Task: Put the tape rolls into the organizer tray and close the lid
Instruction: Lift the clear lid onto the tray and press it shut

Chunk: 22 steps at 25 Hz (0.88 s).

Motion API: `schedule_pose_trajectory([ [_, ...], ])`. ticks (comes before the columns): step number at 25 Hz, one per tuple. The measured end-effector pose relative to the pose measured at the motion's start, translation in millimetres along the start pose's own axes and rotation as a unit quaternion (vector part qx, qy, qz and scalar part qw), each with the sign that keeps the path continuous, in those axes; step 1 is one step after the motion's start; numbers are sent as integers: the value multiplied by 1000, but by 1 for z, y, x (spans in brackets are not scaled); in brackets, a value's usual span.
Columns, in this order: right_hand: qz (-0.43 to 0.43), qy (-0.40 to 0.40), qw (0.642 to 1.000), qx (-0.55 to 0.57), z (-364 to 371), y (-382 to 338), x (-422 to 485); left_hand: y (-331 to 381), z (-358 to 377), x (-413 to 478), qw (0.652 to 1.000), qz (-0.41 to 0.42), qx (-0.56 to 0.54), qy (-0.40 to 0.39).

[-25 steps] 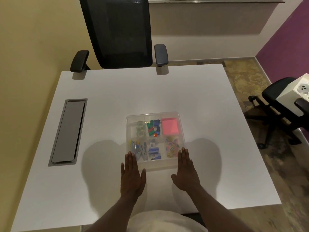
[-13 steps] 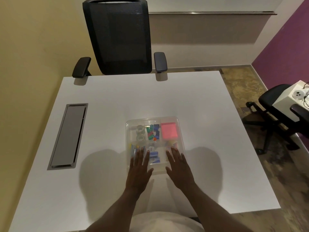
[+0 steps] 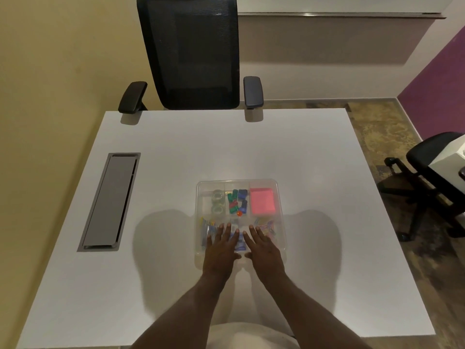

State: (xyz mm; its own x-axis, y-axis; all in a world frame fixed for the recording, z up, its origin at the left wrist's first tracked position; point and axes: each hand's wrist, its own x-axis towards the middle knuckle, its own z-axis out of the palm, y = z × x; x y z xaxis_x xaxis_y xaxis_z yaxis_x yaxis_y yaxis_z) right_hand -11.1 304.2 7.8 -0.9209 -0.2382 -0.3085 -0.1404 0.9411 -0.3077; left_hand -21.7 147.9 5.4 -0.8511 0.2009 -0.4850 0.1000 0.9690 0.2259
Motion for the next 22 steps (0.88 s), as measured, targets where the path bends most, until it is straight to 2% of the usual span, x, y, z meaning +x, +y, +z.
schedule_pose_trajectory([
  [5,-16,41,999,6,0,-3,2,-2,0,3,1000,0,-3,-6],
  [7,-5,54,996,66,-5,-5,-3,-2,0,3,1000,-1,-12,6],
  [9,95,168,968,158,-9,1,-12,-3,0,4,1000,4,-17,8],
  [11,280,254,898,225,-11,17,-19,-5,1,4,1000,5,-10,10],
  [13,400,213,795,402,-13,36,-19,-6,1,6,1000,7,-3,6],
  [15,401,167,676,595,-13,49,-19,-7,1,7,1000,12,3,5],
  [16,393,166,636,643,-13,53,-20,-7,1,7,1000,13,4,8],
  [17,390,168,605,673,-13,55,-20,-7,1,6,1000,13,3,10],
  [19,393,173,566,704,-12,56,-20,-7,1,6,1000,14,-5,10],
  [22,423,173,543,705,-13,60,-13,-5,0,6,1000,13,-3,5],
])
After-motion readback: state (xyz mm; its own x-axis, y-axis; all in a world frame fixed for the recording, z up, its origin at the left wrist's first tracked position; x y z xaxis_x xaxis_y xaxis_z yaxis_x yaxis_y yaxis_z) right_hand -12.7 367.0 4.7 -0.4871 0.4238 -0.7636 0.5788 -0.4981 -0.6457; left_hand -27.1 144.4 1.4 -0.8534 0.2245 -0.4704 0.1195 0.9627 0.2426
